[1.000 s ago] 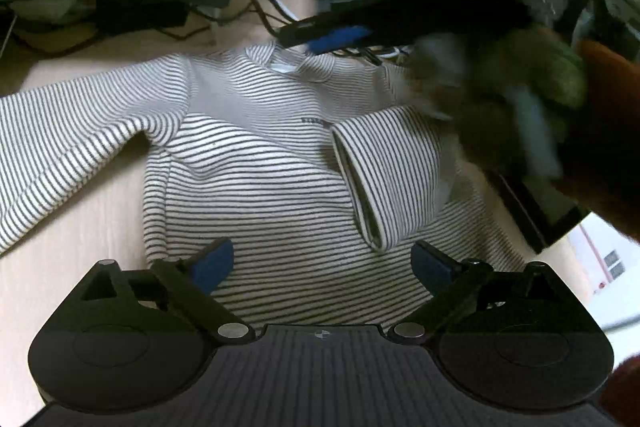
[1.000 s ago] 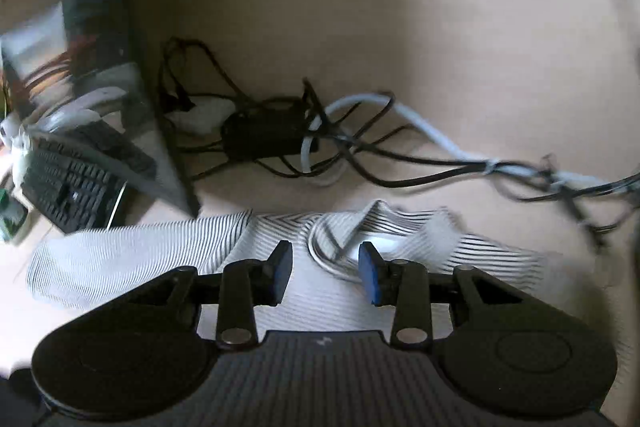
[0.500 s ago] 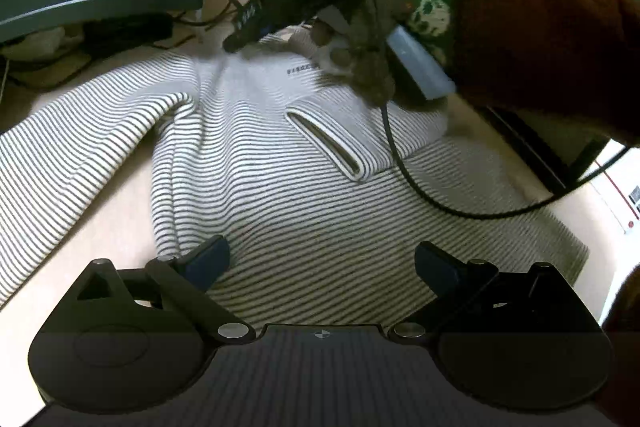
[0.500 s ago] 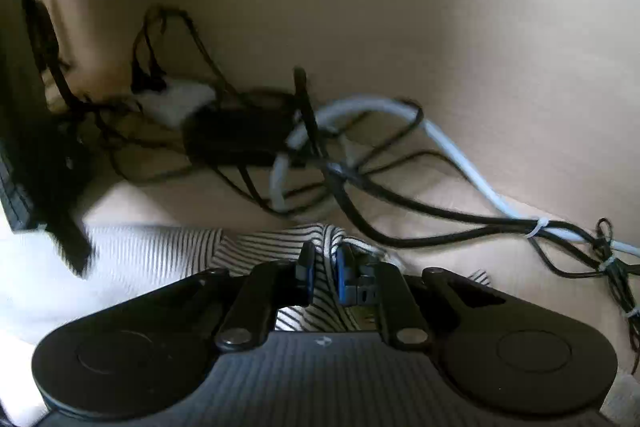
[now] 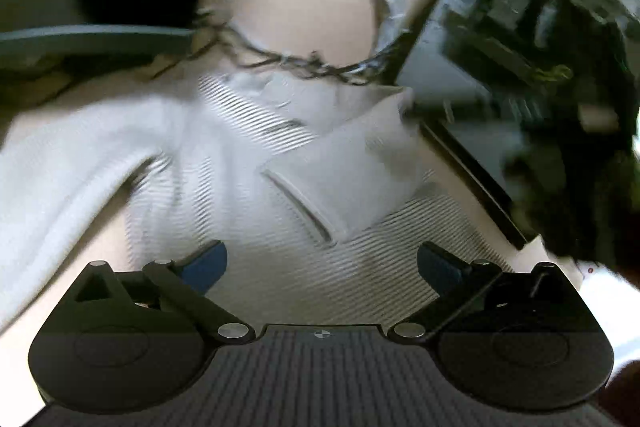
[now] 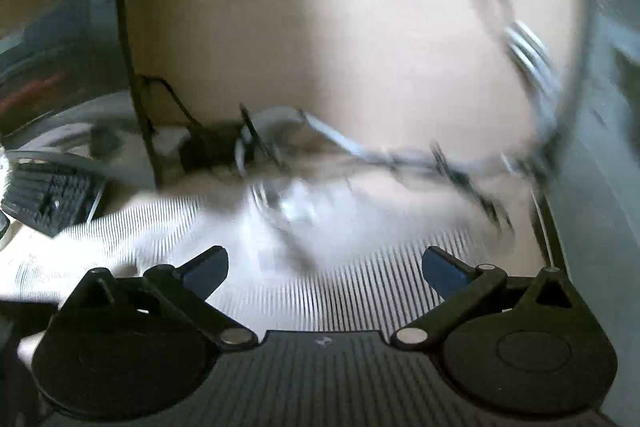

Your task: Fold clothes

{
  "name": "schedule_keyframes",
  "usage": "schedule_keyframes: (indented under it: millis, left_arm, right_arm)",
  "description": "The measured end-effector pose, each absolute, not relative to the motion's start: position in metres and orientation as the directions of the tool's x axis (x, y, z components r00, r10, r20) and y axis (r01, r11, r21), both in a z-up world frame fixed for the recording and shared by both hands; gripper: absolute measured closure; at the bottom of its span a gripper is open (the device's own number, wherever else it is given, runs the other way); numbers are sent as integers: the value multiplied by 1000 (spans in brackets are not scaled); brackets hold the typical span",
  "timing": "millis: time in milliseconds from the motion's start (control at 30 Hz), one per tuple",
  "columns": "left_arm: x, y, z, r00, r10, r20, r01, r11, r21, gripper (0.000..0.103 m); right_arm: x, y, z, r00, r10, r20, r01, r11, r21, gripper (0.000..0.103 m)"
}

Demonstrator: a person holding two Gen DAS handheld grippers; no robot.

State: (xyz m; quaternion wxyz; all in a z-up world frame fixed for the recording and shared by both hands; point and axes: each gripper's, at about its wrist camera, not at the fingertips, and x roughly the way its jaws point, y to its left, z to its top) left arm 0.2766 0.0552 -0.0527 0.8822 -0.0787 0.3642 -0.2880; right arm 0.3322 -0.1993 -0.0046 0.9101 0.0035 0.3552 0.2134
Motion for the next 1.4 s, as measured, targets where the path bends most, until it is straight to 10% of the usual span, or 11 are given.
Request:
schedule_keyframes:
  millis: [400, 1200, 1233, 1333, 1400]
  left_arm:
    - [218, 54, -81, 523, -480, -705, 657, 753, -25, 0]
    - [254, 81, -63, 548, -549, -631, 379, 836, -397, 0]
    - [257, 77, -69, 540, -543, -643, 368, 839, -400, 0]
    - [252, 75, -70, 561, -531, -635, 388, 846, -365, 0]
    - [253, 77, -70, 561, -532, -635, 386, 846, -368, 0]
  right_arm:
    - [202, -206, -62, 562, 383, -733, -135, 917, 376, 0]
    - [309, -209, -35, 733, 131, -668, -13, 984, 178, 19]
    - [321, -207, -41, 719, 151, -679, -29, 982, 188, 22]
    - [344, -194, -47, 676, 218, -704, -102, 974, 203, 87]
    - [342, -181, -29, 712, 225, -665, -168, 974, 150, 91]
